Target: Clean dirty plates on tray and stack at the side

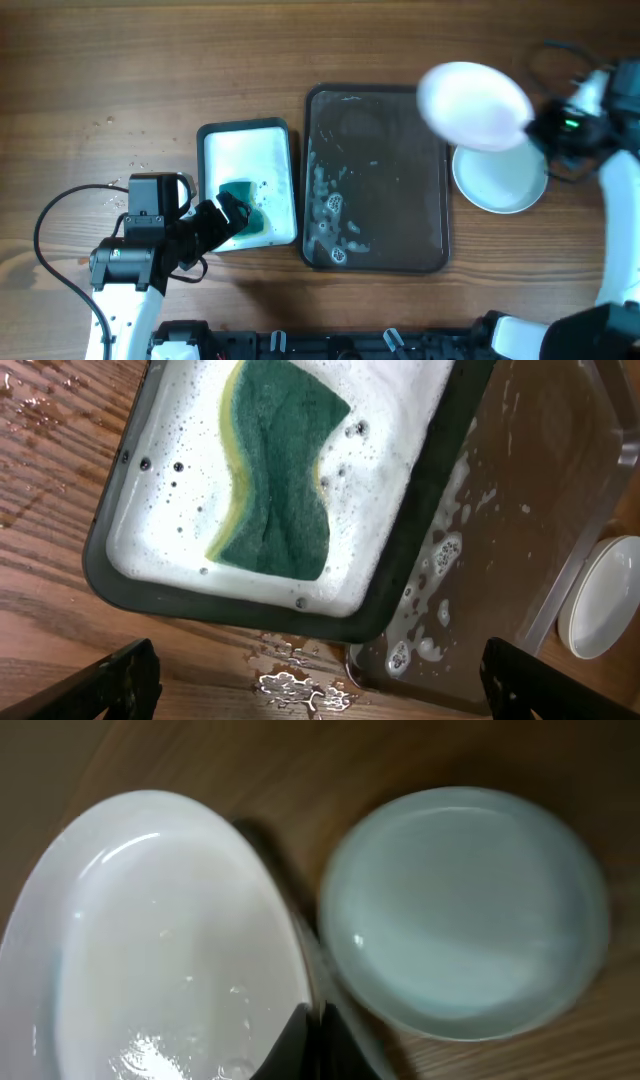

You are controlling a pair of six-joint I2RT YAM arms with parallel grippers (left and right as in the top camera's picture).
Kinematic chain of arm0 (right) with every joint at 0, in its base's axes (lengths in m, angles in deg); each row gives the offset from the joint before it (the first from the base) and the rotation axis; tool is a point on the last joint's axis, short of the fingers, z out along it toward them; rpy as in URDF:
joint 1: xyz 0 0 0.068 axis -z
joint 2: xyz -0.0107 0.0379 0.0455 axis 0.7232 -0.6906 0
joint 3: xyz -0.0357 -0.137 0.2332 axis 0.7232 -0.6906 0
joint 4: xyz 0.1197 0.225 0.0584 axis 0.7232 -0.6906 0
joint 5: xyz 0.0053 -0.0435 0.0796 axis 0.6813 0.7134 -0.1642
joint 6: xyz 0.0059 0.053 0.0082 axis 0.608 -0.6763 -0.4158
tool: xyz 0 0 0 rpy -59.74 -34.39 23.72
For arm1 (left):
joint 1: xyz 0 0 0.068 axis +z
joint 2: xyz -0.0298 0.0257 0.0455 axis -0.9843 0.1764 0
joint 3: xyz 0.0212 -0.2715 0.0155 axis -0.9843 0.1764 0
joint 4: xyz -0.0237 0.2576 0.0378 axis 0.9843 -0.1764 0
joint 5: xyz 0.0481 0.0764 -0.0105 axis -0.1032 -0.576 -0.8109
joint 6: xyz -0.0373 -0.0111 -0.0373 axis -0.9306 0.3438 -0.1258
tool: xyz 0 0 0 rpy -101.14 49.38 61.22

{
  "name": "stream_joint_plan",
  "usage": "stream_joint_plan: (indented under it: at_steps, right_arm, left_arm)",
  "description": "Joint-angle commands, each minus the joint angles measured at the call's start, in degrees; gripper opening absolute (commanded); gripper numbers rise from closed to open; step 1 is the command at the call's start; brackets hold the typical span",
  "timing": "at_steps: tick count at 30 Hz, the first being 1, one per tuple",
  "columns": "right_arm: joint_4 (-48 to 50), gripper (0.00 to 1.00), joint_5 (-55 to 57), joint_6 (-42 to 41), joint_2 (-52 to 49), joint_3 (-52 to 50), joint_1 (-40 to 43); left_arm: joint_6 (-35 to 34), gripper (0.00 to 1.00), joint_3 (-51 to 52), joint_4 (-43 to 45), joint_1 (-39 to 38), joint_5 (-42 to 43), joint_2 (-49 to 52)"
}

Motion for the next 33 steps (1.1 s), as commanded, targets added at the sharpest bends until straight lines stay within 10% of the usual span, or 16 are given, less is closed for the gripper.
stream_joint_plan:
  at_steps: [1, 6, 13, 26, 27, 33]
  right_arm:
    - [0.72, 0.04, 0.44, 1.46, -3.08, -6.62, 10.71]
    - [7.06, 0.04, 2.99, 1.03, -5.09, -17.4, 15.23]
    - [7.21, 0.42, -2.89, 5.25, -0.42, -17.33, 11.58]
    - [-0.79, 0.54, -20.15, 14.27, 38.82, -16.55, -14.84]
    - [-1.99, 1.0, -20.24, 13.16, 39.93, -16.55, -16.9]
    - [-3.02, 1.0, -19.78, -12.37, 40.33, -16.55, -19.71]
  left_arm:
    - [0.5, 1.0, -0.22, 0.42, 0.37, 0.66, -0.13]
    - [0.5, 1.0, -0.22, 1.75, 0.37, 0.68, -0.13]
    - [0.5, 1.0, -0.22, 1.88, 0.37, 0.68, -0.13]
    - [0.48, 1.0, -0.22, 1.88, 0.37, 0.66, -0.13]
    - [0.48, 1.0, -0.22, 1.88, 0.37, 0.66, -0.13]
    - [0.5, 1.0, -0.22, 1.88, 0.37, 0.66, -0.13]
